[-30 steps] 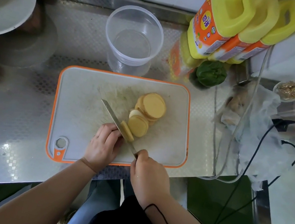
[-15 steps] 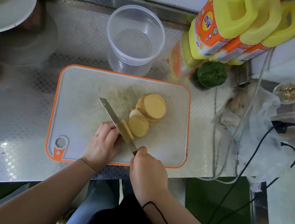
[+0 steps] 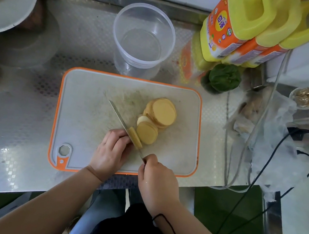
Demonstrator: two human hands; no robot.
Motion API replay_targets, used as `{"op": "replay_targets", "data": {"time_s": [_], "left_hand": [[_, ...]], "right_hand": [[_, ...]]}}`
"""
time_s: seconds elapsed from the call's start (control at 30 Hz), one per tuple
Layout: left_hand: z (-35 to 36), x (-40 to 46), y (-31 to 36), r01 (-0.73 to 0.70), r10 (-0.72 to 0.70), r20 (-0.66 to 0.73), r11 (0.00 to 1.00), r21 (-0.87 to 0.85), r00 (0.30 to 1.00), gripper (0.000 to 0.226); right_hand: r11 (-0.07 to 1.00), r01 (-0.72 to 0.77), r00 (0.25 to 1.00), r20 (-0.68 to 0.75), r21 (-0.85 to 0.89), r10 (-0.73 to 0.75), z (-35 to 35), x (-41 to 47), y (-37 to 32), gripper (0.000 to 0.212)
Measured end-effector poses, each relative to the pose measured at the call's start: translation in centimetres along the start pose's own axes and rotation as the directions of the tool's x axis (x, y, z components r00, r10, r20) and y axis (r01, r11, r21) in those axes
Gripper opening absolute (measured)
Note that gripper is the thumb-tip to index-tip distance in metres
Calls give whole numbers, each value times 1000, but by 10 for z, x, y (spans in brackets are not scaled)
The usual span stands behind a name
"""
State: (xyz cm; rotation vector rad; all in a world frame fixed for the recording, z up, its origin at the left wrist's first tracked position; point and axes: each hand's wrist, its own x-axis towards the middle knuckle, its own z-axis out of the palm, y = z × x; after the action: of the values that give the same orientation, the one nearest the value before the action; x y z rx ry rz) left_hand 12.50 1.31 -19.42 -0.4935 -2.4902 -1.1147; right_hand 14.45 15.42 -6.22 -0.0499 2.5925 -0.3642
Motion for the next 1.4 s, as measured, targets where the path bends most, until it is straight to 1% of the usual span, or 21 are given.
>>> {"op": "replay_targets", "data": {"time_s": [0.23, 0.43, 0.57, 0.7, 0.87, 0.97, 1.1, 1.27, 1.4], "left_hand": [[-1, 1, 1, -9, 9, -13, 1000, 3, 1000, 28], [0, 3, 2, -2, 1, -26, 1000, -14, 1000, 22], [2, -1, 0, -32, 32, 11, 999, -6, 999, 19], [3, 0, 0, -9, 9, 1, 1000, -14, 1000, 22], [3, 0, 1, -6, 6, -1, 1000, -11, 1000, 12], [3, 1, 2, 0, 0, 22, 1000, -12, 1000, 11], [0, 3, 1, 10, -10, 24, 1000, 2, 1000, 8], [-3, 3, 4, -12, 12, 14, 1000, -10, 1000, 10], [-3, 3, 3, -14, 14, 11, 1000, -18, 1000, 8]], "right_hand": [[1000, -7, 1000, -1, -15, 7, -2, -2, -3, 20], [1000, -18, 1000, -4, -11, 18, 0, 0, -5, 14], [998, -65, 998, 14, -4, 65, 3, 9, -3, 12], [998, -64, 998, 19, -6, 64, 8, 15, -3, 14], [997, -76, 997, 29, -17, 76, 14, 24, -2, 12], [992, -124, 991, 53, 13, 123, 22, 36, 4, 14], [993, -121, 992, 32, 12, 120, 29, 42, 7, 15], [982, -162, 986, 51, 99, 158, 28, 47, 15, 10], [984, -124, 992, 33, 127, 121, 22, 47, 19, 13]]}}
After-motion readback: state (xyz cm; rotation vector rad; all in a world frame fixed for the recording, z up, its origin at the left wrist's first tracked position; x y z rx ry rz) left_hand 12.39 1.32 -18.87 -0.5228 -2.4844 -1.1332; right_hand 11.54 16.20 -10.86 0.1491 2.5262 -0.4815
